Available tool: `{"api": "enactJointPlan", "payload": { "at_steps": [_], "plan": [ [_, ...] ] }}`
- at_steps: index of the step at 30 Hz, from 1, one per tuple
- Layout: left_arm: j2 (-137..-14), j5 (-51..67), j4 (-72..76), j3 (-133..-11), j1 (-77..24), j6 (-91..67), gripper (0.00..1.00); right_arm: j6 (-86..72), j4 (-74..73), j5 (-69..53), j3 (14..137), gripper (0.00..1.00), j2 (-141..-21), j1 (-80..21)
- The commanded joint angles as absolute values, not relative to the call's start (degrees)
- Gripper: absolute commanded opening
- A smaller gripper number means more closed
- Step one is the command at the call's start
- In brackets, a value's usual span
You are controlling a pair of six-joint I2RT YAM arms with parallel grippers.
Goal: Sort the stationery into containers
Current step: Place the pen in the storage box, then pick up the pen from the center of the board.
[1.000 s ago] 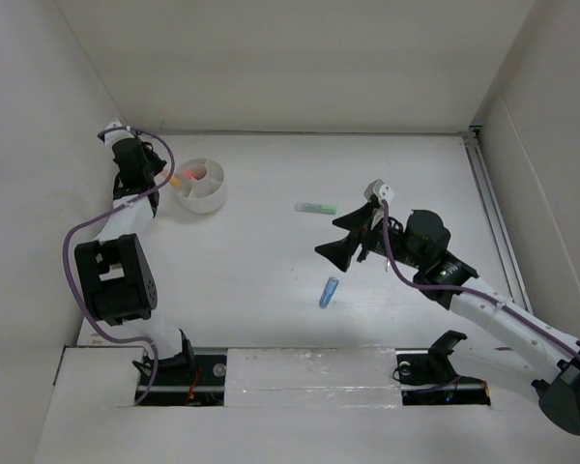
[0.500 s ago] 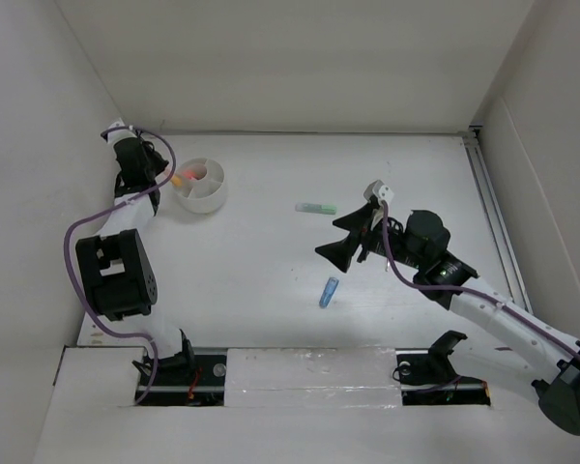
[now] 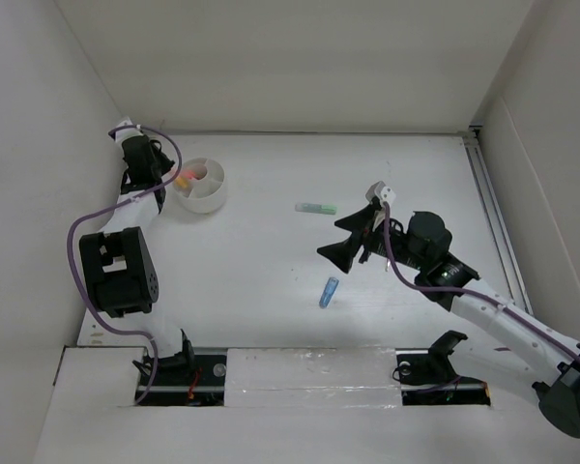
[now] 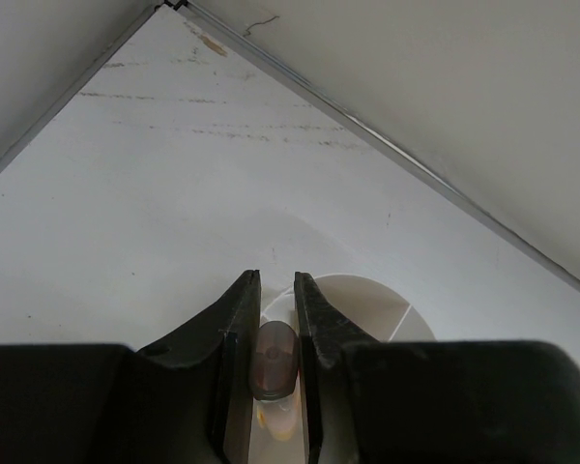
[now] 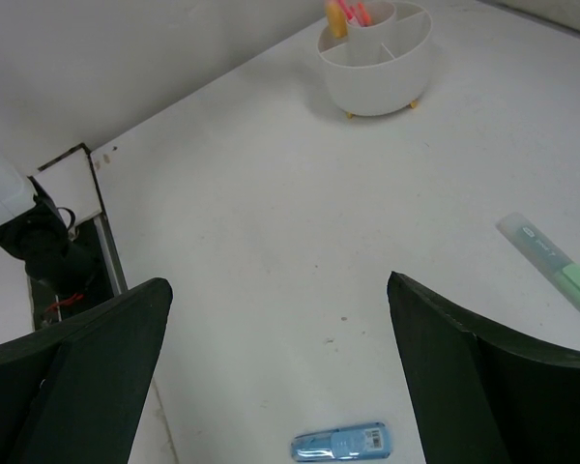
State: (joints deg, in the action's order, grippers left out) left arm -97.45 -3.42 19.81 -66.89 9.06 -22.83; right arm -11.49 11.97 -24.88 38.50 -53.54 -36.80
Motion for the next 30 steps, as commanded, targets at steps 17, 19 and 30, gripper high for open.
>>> {"api": "enactJointPlan", "payload": {
  "at_steps": [17, 19, 30],
  "plan": [
    [-91.07, -2.02, 21.53, -67.85, 9.14, -24.16, 0.44, -10.46, 13.27, -23.83, 38.76, 0.99, -53.61, -35.95],
    [-87.38, -4.46, 21.36, -67.85, 9.14, -26.71, 0.70, -10.46, 13.27, -23.12, 38.76, 0.99, -55.89, -35.95],
    [-73.85, -12.68, -11.76, -83.31, 9.14, -39.46, 1.00, 1.81, 11.79, -25.92, 45.16, 0.99, -72.66, -32.43]
  ]
}}
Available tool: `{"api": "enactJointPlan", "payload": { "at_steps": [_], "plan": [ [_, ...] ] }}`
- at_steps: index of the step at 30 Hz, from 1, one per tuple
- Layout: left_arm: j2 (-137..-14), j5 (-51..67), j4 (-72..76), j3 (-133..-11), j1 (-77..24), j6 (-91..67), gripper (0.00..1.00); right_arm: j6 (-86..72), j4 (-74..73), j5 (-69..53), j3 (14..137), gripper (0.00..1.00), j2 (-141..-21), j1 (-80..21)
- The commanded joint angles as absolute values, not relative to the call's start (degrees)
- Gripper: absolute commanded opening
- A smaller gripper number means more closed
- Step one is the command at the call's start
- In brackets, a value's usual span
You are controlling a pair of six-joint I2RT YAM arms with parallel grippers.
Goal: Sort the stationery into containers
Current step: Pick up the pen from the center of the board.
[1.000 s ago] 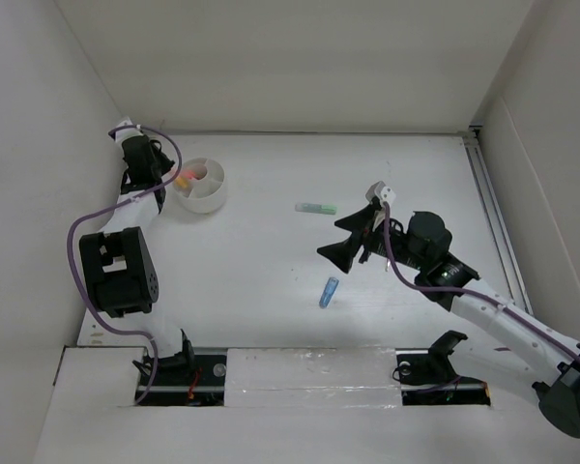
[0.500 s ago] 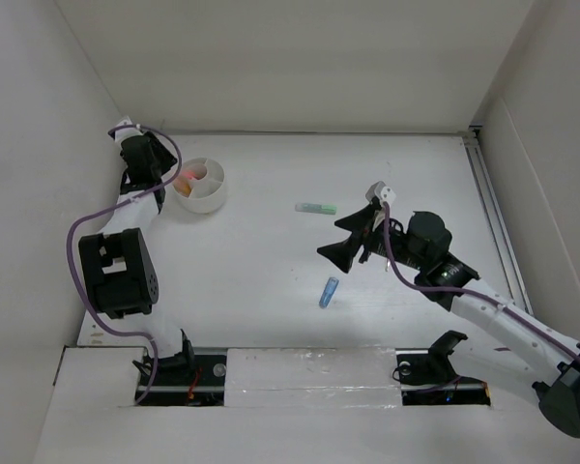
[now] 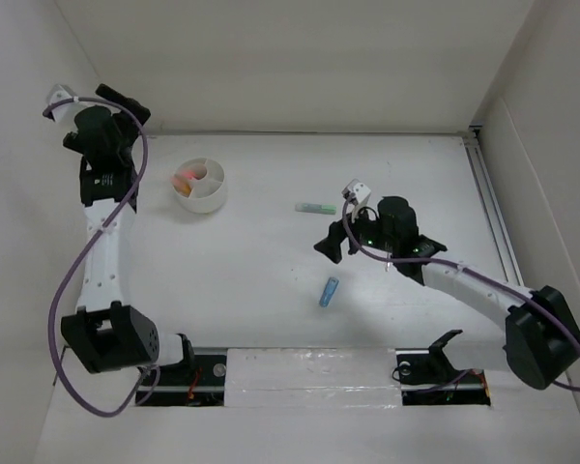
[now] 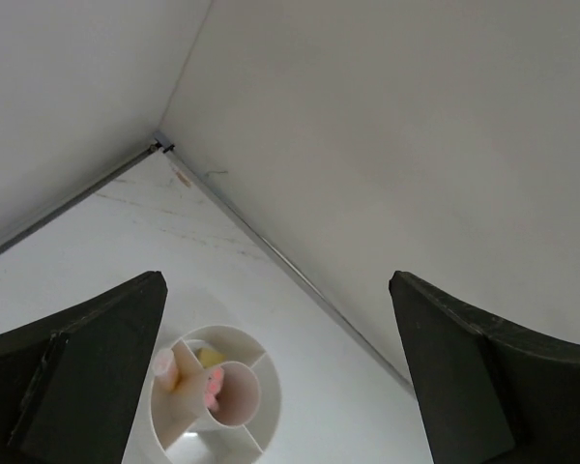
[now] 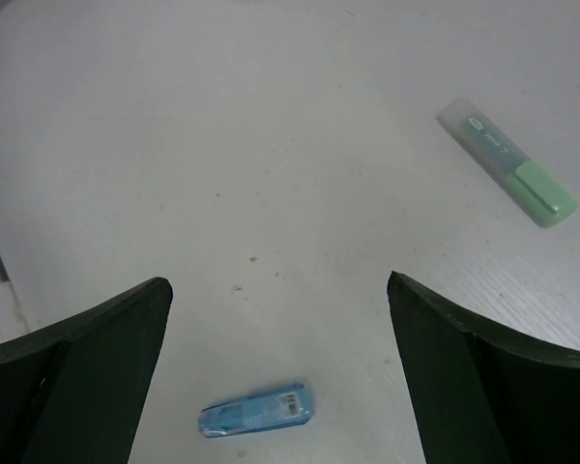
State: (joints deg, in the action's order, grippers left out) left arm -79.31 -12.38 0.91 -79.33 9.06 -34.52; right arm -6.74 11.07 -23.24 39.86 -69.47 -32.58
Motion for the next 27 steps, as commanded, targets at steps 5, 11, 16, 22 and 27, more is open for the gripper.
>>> {"api": "enactJointPlan", "payload": {
  "at_steps": [5, 11, 16, 22, 27],
  "plan": [
    [-65.85, 0.85, -14.85, -77.54, 9.14, -36.85, 1.00, 8.95, 6.61, -18.90, 53.68, 0.99, -78.56, -31.82],
    [-48.27, 15.64, -7.82, -52.93, 9.14, -33.40, 1.00, 22.31, -16.32, -23.27, 77.28, 0.99, -99.55, -26.29],
    [-42.11, 12.23, -12.21, -52.21, 9.14, -29.36, 1.00, 26.63, -22.59, -25.58, 85.34, 0.98, -112.13, -23.99],
    [-41.40, 15.90, -11.51, -50.89, 9.14, -29.36, 1.00, 27.25, -24.87, -26.89, 89.55, 0.98, -116.71, -22.07],
    [-42.54, 19.33, -10.99, -50.27, 9.76, -29.88, 1.00, 27.25, -30.32, -24.26, 95.27, 0.97, -123.03, -22.06]
  ]
}}
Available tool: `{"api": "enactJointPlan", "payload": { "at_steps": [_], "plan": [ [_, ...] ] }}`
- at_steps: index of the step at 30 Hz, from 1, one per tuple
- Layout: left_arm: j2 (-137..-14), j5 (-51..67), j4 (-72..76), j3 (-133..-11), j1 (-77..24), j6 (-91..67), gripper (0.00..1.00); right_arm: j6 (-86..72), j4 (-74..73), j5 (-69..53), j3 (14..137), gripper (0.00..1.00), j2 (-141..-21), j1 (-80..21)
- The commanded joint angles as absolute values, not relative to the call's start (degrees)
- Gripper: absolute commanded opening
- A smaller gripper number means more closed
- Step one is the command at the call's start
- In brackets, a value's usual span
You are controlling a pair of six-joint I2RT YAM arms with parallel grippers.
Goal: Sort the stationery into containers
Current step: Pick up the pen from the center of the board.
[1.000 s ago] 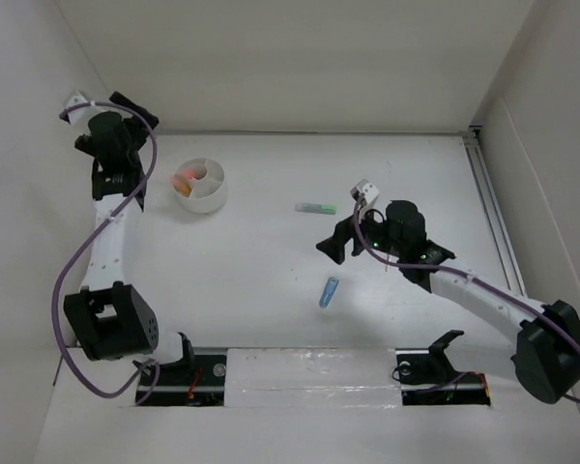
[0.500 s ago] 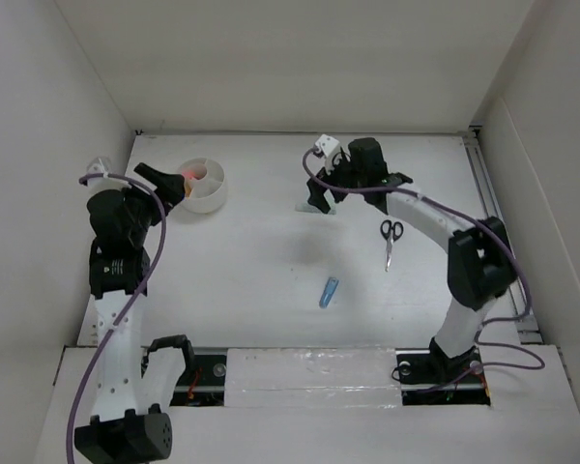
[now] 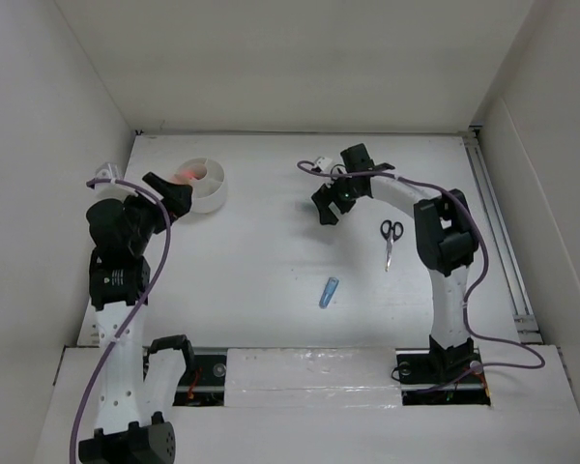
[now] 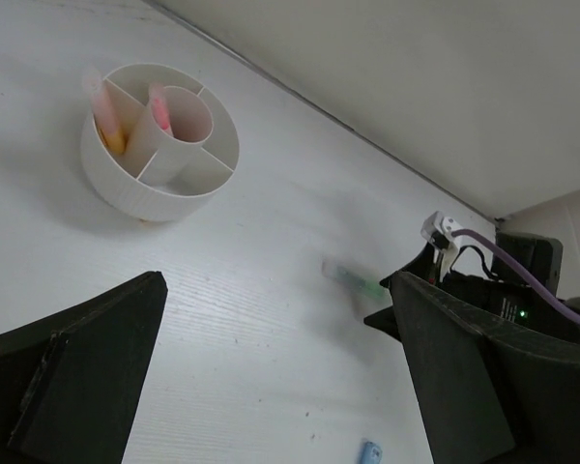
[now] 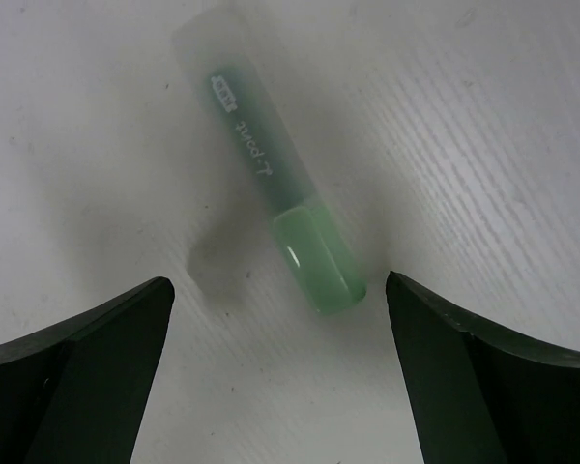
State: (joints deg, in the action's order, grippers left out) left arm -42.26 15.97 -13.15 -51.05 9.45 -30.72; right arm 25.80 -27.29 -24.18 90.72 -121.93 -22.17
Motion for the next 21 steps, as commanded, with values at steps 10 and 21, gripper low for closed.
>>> {"api": "enactJointPlan", "payload": {
  "at_steps": [10, 21],
  "plan": [
    [-43.15, 20.57, -10.46, -49.75, 9.76, -29.88, 1.00, 28.48, -36.55, -19.69, 103.53, 0.97, -128.39, -22.59],
    [-43.15, 20.57, -10.46, -49.75, 9.76, -29.88, 1.00, 26.37, -41.22, -19.34, 105.13, 0.73, -132.10, -23.29]
  ]
}}
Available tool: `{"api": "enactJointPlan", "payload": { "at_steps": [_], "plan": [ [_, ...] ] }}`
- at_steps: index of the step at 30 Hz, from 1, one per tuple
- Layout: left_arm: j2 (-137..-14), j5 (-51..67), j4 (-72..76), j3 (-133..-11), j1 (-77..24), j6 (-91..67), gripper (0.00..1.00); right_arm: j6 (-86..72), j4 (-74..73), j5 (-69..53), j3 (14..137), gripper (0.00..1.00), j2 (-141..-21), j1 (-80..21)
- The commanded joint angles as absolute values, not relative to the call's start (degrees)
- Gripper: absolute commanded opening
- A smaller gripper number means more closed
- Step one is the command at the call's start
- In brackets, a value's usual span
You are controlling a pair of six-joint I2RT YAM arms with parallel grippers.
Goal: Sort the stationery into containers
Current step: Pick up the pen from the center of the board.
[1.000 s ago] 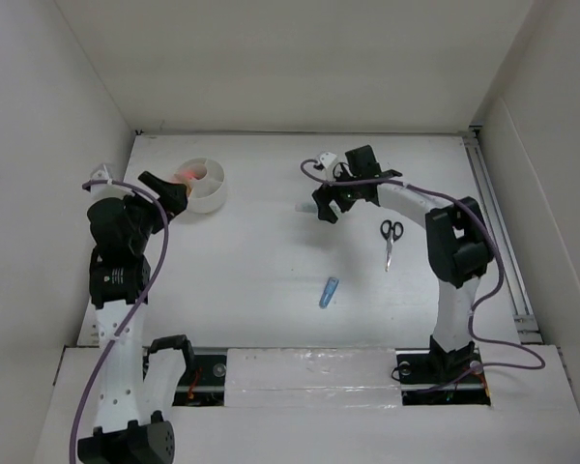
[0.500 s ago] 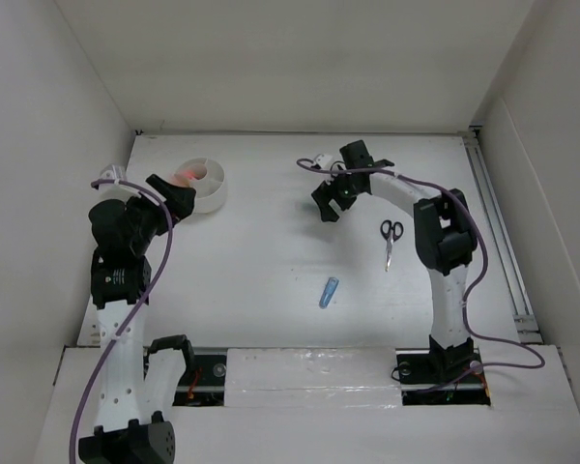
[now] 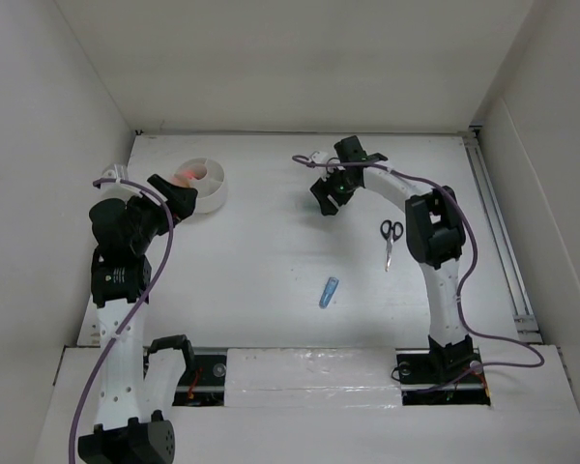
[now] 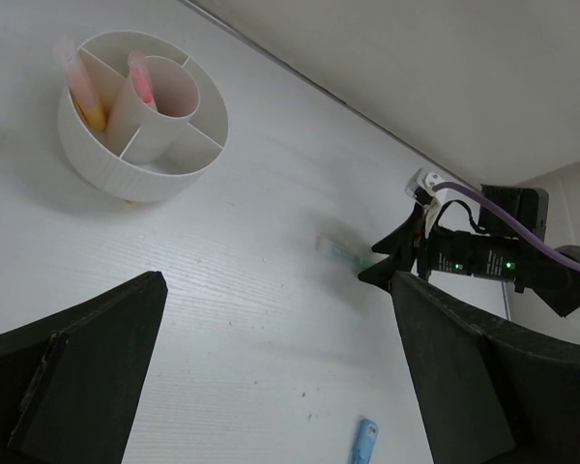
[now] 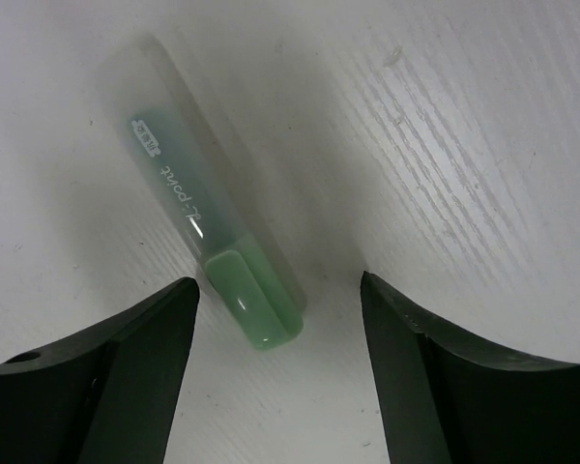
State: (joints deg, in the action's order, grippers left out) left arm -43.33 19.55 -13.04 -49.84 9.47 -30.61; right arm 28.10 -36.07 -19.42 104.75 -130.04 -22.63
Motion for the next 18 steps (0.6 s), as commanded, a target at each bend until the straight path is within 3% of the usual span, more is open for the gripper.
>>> {"api": "enactJointPlan", "payload": {
  "at_steps": [1, 3, 6, 7, 10, 13, 18],
  "plan": [
    [-43.15, 20.57, -10.46, -49.75, 9.76, -29.88, 1.00, 26.37, -41.22, -19.34, 105.12, 0.73, -132.10, -23.29],
    [-43.15, 20.57, -10.46, -49.75, 10.36, -29.88, 1.00, 26.37, -42.00, -19.34, 105.12, 0.63, -132.62, -23.91],
    [-43.15, 20.57, -10.46, -49.75, 10.37, -29.88, 1.00, 25.84, -43.24, -18.19, 105.12, 0.34, -133.85, -25.40],
    [-43.15, 20.57, -10.46, -49.75, 10.37, -29.88, 1.00, 25.84, -43.24, -18.19, 105.12, 0.19, -133.86, -25.92],
    [-43.15, 20.57, -10.46, -49.75, 10.37, -29.88, 1.00, 25.84, -42.71, -18.19, 103.63, 0.00, -132.47, -25.93],
    [-43.15, 20.57, -10.46, -49.75, 10.37, -29.88, 1.00, 25.84, -39.65, -21.61, 100.64, 0.00, -128.96, -26.46],
    [-44.47, 26.78, -8.28, -49.22, 10.37, -29.36, 1.00, 18.92, -21.60, -26.45, 90.46, 0.00, -118.50, -28.21]
  ]
}}
